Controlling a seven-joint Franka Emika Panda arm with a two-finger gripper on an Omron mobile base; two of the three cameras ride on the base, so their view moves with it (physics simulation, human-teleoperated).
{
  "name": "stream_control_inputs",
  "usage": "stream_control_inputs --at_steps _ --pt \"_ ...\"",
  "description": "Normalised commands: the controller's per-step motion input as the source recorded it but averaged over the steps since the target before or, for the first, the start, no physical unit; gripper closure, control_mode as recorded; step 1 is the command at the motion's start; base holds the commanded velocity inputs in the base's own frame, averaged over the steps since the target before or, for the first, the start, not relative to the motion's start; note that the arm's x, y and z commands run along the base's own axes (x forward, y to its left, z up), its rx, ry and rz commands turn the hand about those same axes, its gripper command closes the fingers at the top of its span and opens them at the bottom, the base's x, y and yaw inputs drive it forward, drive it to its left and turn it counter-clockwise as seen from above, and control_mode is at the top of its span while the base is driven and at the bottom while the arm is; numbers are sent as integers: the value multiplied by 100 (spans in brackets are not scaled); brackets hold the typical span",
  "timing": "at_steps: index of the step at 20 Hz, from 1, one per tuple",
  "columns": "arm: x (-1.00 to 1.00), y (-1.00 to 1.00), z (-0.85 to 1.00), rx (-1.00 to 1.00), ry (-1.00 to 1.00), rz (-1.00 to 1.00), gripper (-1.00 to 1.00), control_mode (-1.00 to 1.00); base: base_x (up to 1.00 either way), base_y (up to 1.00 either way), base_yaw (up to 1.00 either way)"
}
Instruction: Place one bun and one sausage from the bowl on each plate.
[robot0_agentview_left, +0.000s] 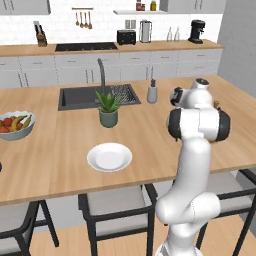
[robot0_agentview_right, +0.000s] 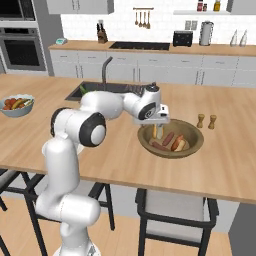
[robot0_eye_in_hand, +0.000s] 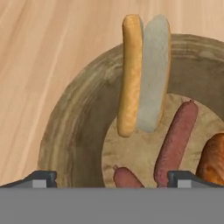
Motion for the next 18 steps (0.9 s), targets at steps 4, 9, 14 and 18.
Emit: stream_control_inputs --at_steps 4,9,14,18 --pt "64 -31 -20 0 1 0 -100 -100 0 0 0" --pt "55 -21 -36 2 7 0 -100 -100 0 0 0" --pt "36 -7 -34 5 9 0 -100 -100 0 0 0" --pt "16 1 -38 6 18 0 -100 -100 0 0 0"
